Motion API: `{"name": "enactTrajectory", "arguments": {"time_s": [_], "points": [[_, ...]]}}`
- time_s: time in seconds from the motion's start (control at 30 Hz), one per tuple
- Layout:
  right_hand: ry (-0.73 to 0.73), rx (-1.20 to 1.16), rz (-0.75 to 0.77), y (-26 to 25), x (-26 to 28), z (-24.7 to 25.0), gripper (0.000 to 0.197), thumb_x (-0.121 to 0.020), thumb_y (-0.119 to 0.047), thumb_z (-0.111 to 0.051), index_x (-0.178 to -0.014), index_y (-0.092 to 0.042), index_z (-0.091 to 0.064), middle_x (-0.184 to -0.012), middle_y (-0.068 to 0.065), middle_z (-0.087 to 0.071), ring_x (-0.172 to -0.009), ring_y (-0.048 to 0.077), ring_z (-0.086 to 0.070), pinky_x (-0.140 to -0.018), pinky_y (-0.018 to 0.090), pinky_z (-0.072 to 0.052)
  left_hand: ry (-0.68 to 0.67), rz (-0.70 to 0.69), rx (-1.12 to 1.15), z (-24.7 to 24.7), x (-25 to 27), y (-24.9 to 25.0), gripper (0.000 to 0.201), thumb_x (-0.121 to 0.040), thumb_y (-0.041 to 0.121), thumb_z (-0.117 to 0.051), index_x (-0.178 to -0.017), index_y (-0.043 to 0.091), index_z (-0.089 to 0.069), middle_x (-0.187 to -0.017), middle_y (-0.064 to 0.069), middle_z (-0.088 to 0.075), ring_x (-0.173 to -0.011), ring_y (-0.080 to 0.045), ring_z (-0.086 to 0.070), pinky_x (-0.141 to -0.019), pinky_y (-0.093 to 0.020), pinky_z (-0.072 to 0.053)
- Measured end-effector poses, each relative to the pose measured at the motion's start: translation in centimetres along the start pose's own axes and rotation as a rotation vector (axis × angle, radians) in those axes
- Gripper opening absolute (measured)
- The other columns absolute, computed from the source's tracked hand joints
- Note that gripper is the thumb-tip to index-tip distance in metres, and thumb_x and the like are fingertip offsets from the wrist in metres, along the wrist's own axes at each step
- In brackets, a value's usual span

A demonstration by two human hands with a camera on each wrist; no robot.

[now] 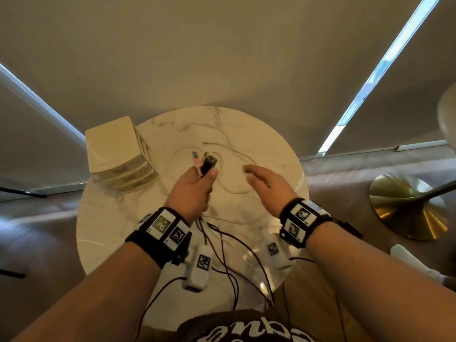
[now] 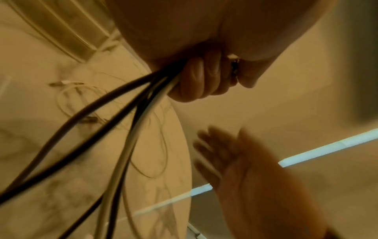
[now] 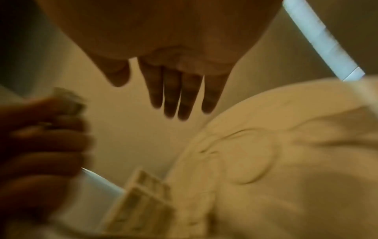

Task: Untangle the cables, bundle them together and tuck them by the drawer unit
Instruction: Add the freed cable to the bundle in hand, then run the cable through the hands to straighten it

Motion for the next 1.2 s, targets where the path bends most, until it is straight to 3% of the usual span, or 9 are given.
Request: {"name": "enactTrajectory", "arguments": {"time_s": [0.1, 0.2, 0.5, 0.67, 0.77, 0.87, 1.03, 1.13, 1.2], "points": [[-0.186, -0.359, 0.083, -7.0, 0.2, -3.1, 0.06, -0.084, -0.073, -0.058, -0.137, -0.047, -0.054, -0.128, -0.004, -0.07, -0.121, 0.012, -0.064, -0.108, 0.043, -0.049, -0.118, -0.056, -0.011, -2.6, 1.0, 1.6, 0.014, -0.106, 0.033, -0.05, -0.101, 0.022, -0.057, -0.062, 0.005, -0.045, -0.051, -0.012, -0.036, -0.047, -0.026, -0.031], [-0.05, -0.364, 0.206, -9.9, 0.1, -2.1, 0.071, -0.085, -0.047, -0.076, -0.143, -0.054, -0.035, -0.117, -0.003, -0.07, -0.108, 0.016, -0.07, -0.097, 0.042, -0.056, -0.146, -0.059, -0.04, -3.3, 1.7, 2.0, 0.021, -0.11, 0.031, -0.041, -0.117, 0.02, -0.058, -0.055, 0.011, -0.048, -0.049, -0.01, -0.036, -0.048, -0.03, -0.03], [-0.028, -0.073, 0.366, -11.9, 0.1, -1.6, 0.033, -0.106, -0.023, -0.046, -0.13, -0.024, -0.069, -0.133, -0.009, -0.065, -0.125, 0.004, -0.057, -0.11, 0.037, -0.045, -0.184, 0.021, 0.19, -3.0, 2.9, 1.7, 0.01, -0.095, 0.014, -0.054, -0.086, 0.009, -0.054, -0.067, -0.001, -0.055, -0.061, -0.02, -0.05, -0.064, -0.038, -0.048], [-0.121, -0.413, 0.255, -11.7, -0.4, -2.4, 0.068, -0.095, -0.045, -0.063, -0.156, -0.035, -0.034, -0.151, -0.004, -0.053, -0.134, 0.011, -0.055, -0.109, 0.035, -0.049, -0.135, 0.033, 0.362, -2.3, 2.8, 3.0, 0.03, -0.107, 0.02, -0.047, -0.132, 0.01, -0.061, -0.104, -0.022, -0.069, -0.09, -0.035, -0.068, -0.088, -0.048, -0.059], [-0.463, -0.599, 0.008, -9.2, 0.2, -5.8, 0.055, -0.091, -0.036, -0.072, -0.139, -0.018, -0.053, -0.105, 0.01, -0.072, -0.089, 0.024, -0.072, -0.079, 0.04, -0.06, -0.052, -0.059, 0.454, -0.9, 2.1, 5.3, 0.024, -0.109, 0.022, -0.042, -0.122, 0.005, -0.054, -0.092, -0.008, -0.068, -0.08, -0.028, -0.067, -0.071, -0.042, -0.055], [-0.672, -0.374, -0.087, -5.6, 1.1, -7.4, 0.015, -0.101, -0.021, -0.064, -0.099, -0.008, -0.07, -0.059, 0.007, -0.048, -0.049, 0.019, -0.042, -0.052, 0.031, -0.041, 0.01, -0.096, 0.684, 0.5, 0.9, 7.1, 0.025, -0.111, 0.028, -0.033, -0.094, 0.017, -0.048, -0.07, -0.001, -0.05, -0.057, -0.018, -0.048, -0.062, -0.034, -0.049], [-0.284, 0.434, -0.133, -2.5, -2.3, -1.4, 0.038, -0.096, -0.053, -0.063, -0.083, -0.02, -0.077, -0.064, -0.003, -0.06, -0.06, 0.021, -0.057, -0.057, 0.03, -0.041, 0.066, -0.09, 0.867, 2.6, -0.5, 6.9, 0.032, -0.111, 0.03, -0.035, -0.085, 0.02, -0.051, -0.065, 0.003, -0.035, -0.052, -0.013, -0.031, -0.056, -0.029, -0.042], [0.055, 0.499, 0.033, -4.0, -3.2, 1.9, 0.037, -0.096, -0.054, -0.06, -0.072, -0.027, -0.062, -0.067, -0.004, -0.06, -0.073, 0.025, -0.062, -0.059, 0.032, -0.042, 0.079, -0.093, 0.969, 3.0, -0.8, 6.8, 0.033, -0.109, 0.031, -0.041, -0.079, 0.02, -0.05, -0.063, 0.004, -0.031, -0.05, -0.011, -0.025, -0.05, -0.026, -0.033], [-0.013, 0.358, -0.019, -2.9, -2.8, 1.4, 0.044, -0.095, -0.06, -0.06, -0.072, -0.023, -0.061, -0.065, 0.0, -0.061, -0.066, 0.024, -0.058, -0.06, 0.033, -0.042, 0.099, -0.108, 0.977, 3.8, -1.3, 7.3, 0.033, -0.106, 0.027, -0.049, -0.074, 0.02, -0.046, -0.061, 0.005, -0.03, -0.049, -0.01, -0.023, -0.048, -0.026, -0.029]]}}
Point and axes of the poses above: each hand's wrist, its own x-axis away from the middle knuckle, its own z-axis out of the back of the hand, y = z × x, the point moved 7 cm from there along -x, towards the middle knuckle
